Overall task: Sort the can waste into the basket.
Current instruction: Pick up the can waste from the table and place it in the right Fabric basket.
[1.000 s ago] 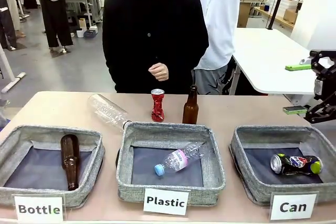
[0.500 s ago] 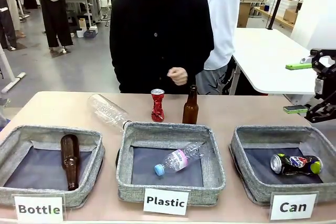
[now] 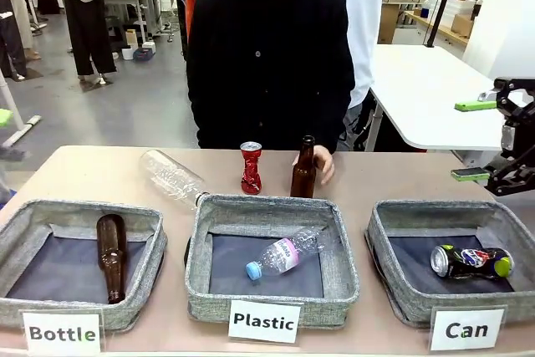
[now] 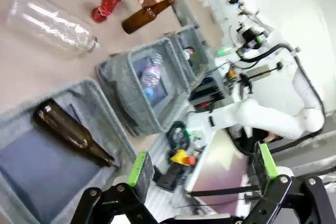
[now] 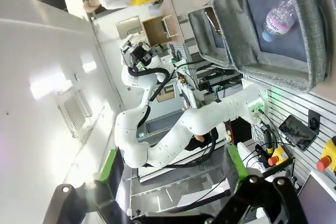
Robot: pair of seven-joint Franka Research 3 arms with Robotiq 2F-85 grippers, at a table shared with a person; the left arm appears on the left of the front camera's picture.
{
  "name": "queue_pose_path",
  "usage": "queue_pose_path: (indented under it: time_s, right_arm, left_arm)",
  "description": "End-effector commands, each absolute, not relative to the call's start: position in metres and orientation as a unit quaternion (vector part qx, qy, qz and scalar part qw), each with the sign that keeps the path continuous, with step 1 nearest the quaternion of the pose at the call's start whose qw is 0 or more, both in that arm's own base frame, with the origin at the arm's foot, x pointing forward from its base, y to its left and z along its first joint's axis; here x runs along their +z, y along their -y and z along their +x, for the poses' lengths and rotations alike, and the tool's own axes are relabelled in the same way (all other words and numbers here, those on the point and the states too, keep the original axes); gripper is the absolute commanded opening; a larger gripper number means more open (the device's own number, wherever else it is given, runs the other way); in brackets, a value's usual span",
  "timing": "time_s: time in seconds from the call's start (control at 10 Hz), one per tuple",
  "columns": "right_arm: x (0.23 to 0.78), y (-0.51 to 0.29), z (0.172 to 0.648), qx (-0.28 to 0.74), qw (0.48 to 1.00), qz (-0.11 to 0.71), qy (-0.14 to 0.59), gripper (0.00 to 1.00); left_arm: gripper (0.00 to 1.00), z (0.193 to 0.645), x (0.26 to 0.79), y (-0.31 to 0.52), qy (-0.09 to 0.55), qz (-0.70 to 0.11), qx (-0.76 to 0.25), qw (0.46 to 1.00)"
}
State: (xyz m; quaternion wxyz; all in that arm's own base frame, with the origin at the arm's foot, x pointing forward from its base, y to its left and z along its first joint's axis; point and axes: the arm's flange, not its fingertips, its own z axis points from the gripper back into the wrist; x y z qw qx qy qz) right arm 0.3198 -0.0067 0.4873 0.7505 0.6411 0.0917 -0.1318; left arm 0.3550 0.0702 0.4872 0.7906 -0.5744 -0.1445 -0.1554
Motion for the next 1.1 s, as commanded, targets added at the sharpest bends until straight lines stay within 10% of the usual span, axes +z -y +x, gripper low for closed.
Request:
queue_pose_path:
  time_s: [0.0,0.4,0.5,0.6,1.0]
  right_arm:
    - [0.492,0.007,0.319,-0.142,0.748,0.641,-0.096,1.0]
    - [0.492,0.007,0.319,-0.142,0.748,0.641,-0.096,1.0]
    - [0.492,0.007,0.319,-0.142,0.748,0.641,-0.096,1.0]
    - [0.492,0.007,0.319,-0.142,0.748,0.641,-0.096,1.0]
    - [0.492,0.007,0.319,-0.142,0.748,0.641,-0.096,1.0]
  left_arm:
    - [1.0,0.42,0.504,0.006,0.22,-0.502,-0.275,0.79]
    - [1.0,0.51,0.463,0.11,0.217,-0.442,-0.359,0.793]
    - [1.0,0.511,0.478,0.099,0.104,-0.493,-0.183,0.844]
    - [1.0,0.486,0.47,0.134,0.229,-0.43,-0.365,0.793]
    - [1.0,0.55,0.431,0.129,0.202,-0.517,-0.368,0.746]
